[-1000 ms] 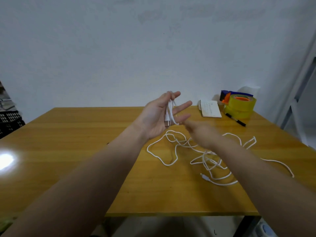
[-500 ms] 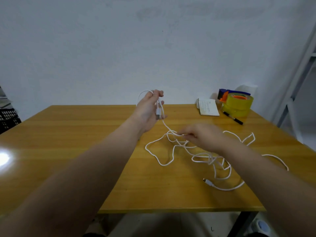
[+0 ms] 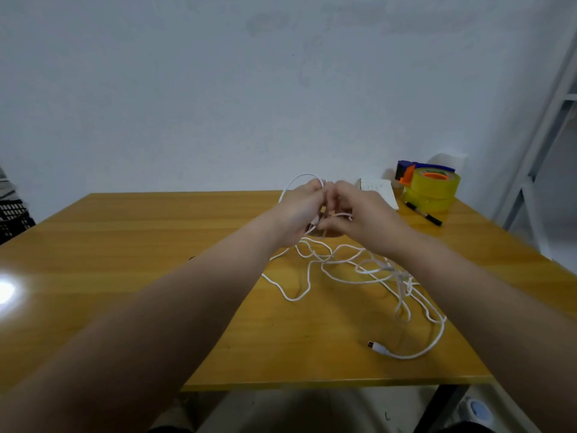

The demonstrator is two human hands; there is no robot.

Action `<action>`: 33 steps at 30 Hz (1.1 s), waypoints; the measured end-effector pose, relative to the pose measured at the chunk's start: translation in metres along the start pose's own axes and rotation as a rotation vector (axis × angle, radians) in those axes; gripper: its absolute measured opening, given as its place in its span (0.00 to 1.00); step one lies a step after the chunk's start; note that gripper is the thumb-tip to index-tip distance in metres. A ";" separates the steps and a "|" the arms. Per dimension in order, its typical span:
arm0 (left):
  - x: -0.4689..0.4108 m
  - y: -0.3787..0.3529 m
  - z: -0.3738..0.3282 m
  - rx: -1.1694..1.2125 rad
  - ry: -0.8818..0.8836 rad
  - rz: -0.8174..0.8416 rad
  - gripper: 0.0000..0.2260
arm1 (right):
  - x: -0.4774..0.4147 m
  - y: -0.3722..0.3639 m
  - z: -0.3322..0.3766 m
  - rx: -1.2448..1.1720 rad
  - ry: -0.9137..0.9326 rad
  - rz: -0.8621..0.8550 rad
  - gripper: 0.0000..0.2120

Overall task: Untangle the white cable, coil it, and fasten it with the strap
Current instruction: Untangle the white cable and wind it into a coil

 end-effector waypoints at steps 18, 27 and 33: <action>0.031 0.080 0.037 -0.435 0.264 0.044 0.20 | -0.044 -0.085 0.017 -0.205 0.053 0.399 0.13; 0.026 0.118 0.039 -0.294 -0.038 -0.184 0.15 | -0.051 -0.115 0.011 -0.550 -0.027 0.279 0.08; 0.038 0.136 0.047 -0.261 -0.044 -0.316 0.21 | -0.050 -0.122 0.002 -0.646 -0.180 0.020 0.17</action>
Point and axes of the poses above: each hand's wrist, its own x-axis away from the middle knuckle, its own y-axis out of the back of the hand, z = x × y, the point moved 7 cm from there along -x, towards the middle knuckle, and after that the axes turned 7 degrees about y, right-handed, at the moved point
